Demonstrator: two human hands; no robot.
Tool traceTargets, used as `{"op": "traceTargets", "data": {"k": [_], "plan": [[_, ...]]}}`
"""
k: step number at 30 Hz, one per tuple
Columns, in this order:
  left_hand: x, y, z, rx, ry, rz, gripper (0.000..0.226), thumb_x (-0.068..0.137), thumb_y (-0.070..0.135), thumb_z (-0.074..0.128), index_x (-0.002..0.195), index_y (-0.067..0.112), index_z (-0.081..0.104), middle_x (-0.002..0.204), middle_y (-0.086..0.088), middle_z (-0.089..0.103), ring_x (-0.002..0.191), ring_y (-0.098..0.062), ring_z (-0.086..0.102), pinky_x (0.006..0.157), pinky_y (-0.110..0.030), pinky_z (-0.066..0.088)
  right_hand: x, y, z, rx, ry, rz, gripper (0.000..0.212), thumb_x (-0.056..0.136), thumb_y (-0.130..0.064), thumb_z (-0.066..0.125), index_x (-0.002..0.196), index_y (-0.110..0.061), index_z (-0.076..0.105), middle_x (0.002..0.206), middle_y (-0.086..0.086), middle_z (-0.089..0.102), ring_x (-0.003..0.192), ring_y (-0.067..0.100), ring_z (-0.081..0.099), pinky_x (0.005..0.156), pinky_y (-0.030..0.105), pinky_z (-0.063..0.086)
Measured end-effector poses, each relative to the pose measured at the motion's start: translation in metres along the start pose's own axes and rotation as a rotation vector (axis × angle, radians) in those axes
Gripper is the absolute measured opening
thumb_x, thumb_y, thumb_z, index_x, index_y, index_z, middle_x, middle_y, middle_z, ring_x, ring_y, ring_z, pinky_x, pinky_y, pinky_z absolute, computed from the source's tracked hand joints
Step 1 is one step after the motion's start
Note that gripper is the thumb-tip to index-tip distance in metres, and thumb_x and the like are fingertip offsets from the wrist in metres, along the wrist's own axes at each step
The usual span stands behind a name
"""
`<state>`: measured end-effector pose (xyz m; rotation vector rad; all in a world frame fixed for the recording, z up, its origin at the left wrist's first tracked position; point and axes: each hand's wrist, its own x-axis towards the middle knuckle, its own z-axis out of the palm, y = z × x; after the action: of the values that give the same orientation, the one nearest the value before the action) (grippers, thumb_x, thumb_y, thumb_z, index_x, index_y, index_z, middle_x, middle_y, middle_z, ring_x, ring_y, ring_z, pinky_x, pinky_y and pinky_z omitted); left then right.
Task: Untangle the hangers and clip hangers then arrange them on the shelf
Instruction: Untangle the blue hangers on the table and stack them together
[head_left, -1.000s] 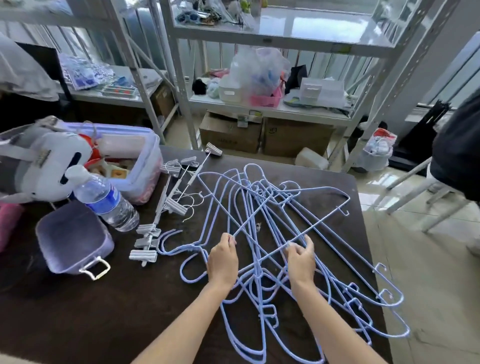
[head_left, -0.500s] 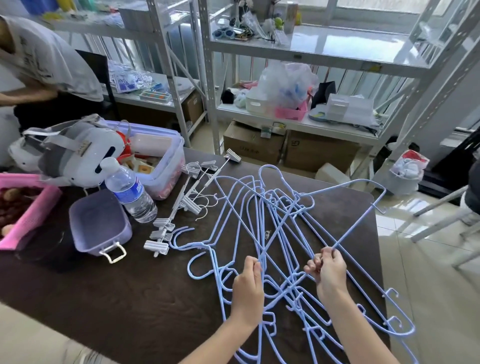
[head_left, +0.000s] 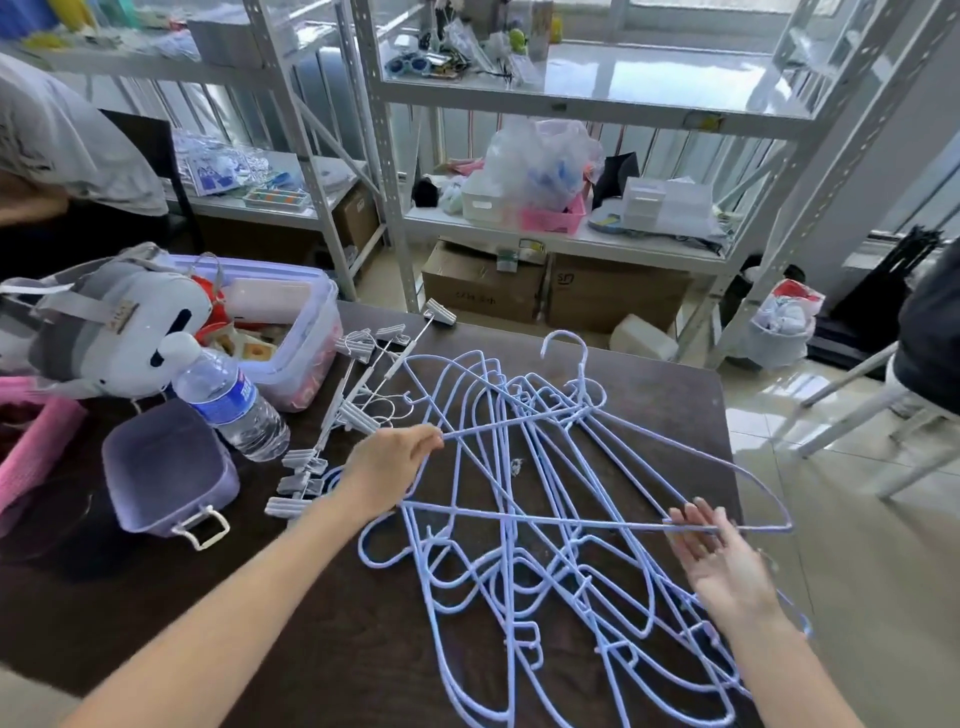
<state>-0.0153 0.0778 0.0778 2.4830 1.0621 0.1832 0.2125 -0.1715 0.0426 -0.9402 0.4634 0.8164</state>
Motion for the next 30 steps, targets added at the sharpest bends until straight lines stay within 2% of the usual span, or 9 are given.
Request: {"op": "traceTargets", "data": {"k": [4,6,9,11,13,21,23,27,30], "plan": [[0.036,0.002,-0.022,0.248,0.043,0.259,0.022,0.094,0.025,0.051,0.104,0.010,0.064,0.085,-0.013,0.074,0.076,-0.027,0.071,0.062,-0.034,0.054,-0.025,0.031,-0.014,0.170,0.000,0.150,0.026,0.080,-0.024,0.063,0.082,0.001,0.068,0.080,0.010,0.074,0.073,0.027,0.072,0.079,0.034,0.059],[0.052,-0.002,-0.030,0.345,0.099,0.430,0.007,0.084,0.011,0.066,0.089,0.006,0.066,0.065,-0.010,0.073,0.054,-0.020,0.070,0.044,-0.025,0.054,-0.034,0.040,-0.018,0.347,0.034,0.173,0.062,0.038,-0.017,0.075,0.095,0.005,0.059,0.097,0.013,0.068,0.089,0.031,0.063,0.103,0.038,0.043],[0.081,-0.017,-0.044,0.368,0.038,0.422,0.018,0.081,-0.006,0.063,0.095,0.005,0.066,0.075,-0.011,0.074,0.056,-0.024,0.069,0.048,-0.027,0.055,-0.040,0.047,-0.025,0.416,0.091,0.138,0.072,0.021,-0.009,0.075,0.090,0.006,0.061,0.085,0.018,0.071,0.077,0.035,0.067,0.086,0.038,0.055],[0.103,-0.027,-0.050,0.439,0.057,0.446,0.025,0.080,-0.011,0.061,0.096,0.007,0.066,0.076,-0.010,0.073,0.052,-0.026,0.064,0.048,-0.024,0.042,-0.046,0.051,-0.025,0.209,0.084,0.128,0.042,0.045,-0.007,0.085,0.081,0.003,0.065,0.065,0.017,0.074,0.057,0.030,0.072,0.054,0.035,0.061],[0.119,-0.028,-0.055,0.485,0.047,0.469,0.025,0.078,-0.012,0.059,0.091,0.008,0.065,0.069,-0.010,0.067,0.046,-0.026,0.053,0.047,-0.022,0.031,-0.042,0.053,-0.031,-0.050,0.187,0.045,0.013,0.087,-0.010,0.061,0.078,0.000,0.059,0.054,0.012,0.072,0.046,0.023,0.070,0.039,0.027,0.056],[0.175,-0.026,-0.033,0.686,-0.093,0.368,0.039,0.086,-0.005,0.047,0.121,0.012,0.050,0.109,-0.011,0.058,0.102,-0.028,0.059,0.074,-0.035,0.046,-0.042,0.053,-0.026,-0.976,0.151,0.143,0.046,0.096,-0.014,0.049,0.053,0.001,0.057,0.035,0.009,0.057,0.023,0.016,0.046,0.029,0.012,0.034],[0.183,-0.021,-0.020,0.703,-0.115,0.325,0.043,0.084,-0.009,0.048,0.122,0.011,0.048,0.115,-0.011,0.056,0.110,-0.028,0.055,0.084,-0.038,0.049,-0.039,0.055,-0.021,-1.296,0.171,0.093,0.050,0.096,-0.023,0.046,0.049,-0.011,0.056,0.041,0.001,0.057,0.035,0.012,0.053,0.043,0.014,0.040],[0.193,-0.021,0.006,0.704,-0.144,0.262,0.042,0.080,-0.013,0.051,0.116,0.007,0.050,0.114,-0.013,0.055,0.111,-0.030,0.054,0.085,-0.038,0.049,-0.034,0.051,-0.010,-1.717,0.211,0.046,0.037,0.098,-0.038,0.033,0.070,-0.022,0.052,0.094,0.003,0.069,0.106,0.017,0.061,0.077,0.021,0.036],[0.194,-0.026,0.022,0.673,-0.168,0.223,0.041,0.077,-0.017,0.052,0.112,0.004,0.050,0.112,-0.014,0.054,0.111,-0.031,0.054,0.082,-0.039,0.050,-0.024,0.054,-0.010,-1.832,0.204,0.192,0.041,0.096,-0.039,0.037,0.059,-0.022,0.037,0.068,-0.003,0.048,0.109,0.022,0.060,0.074,0.025,0.035]]}}
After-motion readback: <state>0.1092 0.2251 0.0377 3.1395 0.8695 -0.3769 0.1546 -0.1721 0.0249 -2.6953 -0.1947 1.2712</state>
